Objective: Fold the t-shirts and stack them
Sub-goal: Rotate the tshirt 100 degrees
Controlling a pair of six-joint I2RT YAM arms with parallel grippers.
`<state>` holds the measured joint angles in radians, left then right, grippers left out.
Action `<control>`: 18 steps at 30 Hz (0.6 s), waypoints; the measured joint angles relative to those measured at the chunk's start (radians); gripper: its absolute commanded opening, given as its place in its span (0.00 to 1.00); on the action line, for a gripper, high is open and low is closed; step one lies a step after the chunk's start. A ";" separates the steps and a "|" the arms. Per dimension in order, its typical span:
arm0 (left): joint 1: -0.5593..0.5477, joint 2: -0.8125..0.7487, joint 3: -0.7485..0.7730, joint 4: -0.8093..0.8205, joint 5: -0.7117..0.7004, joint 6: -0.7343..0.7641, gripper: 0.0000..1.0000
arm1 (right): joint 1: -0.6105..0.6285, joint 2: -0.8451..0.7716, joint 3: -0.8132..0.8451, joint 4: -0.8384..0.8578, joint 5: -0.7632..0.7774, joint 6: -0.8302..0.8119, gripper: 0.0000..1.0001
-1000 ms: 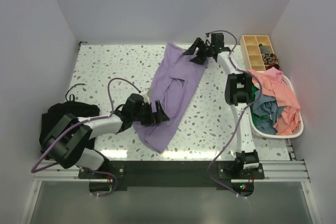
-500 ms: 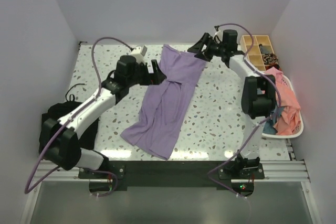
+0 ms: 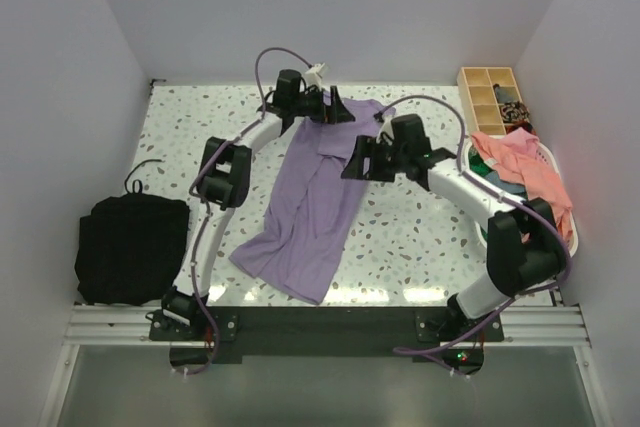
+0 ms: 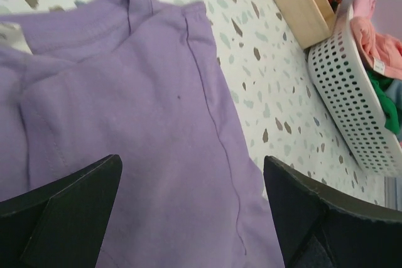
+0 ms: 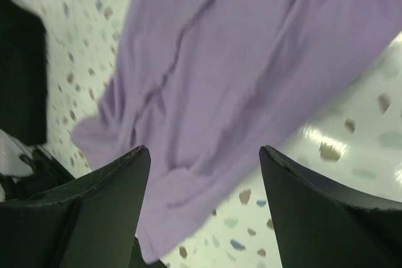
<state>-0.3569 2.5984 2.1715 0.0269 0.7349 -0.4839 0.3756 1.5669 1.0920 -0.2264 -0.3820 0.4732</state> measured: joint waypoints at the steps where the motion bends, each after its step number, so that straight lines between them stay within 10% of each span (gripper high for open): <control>1: 0.000 0.036 0.013 0.013 0.032 -0.010 1.00 | 0.026 0.000 -0.032 -0.014 0.002 -0.005 0.75; 18: 0.033 0.138 0.053 0.126 0.142 -0.033 1.00 | 0.313 0.081 -0.216 0.055 -0.118 0.090 0.75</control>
<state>-0.3241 2.7369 2.2242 0.1528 0.8764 -0.5171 0.6884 1.6478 0.8757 -0.1715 -0.5003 0.5636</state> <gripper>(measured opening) 0.997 0.746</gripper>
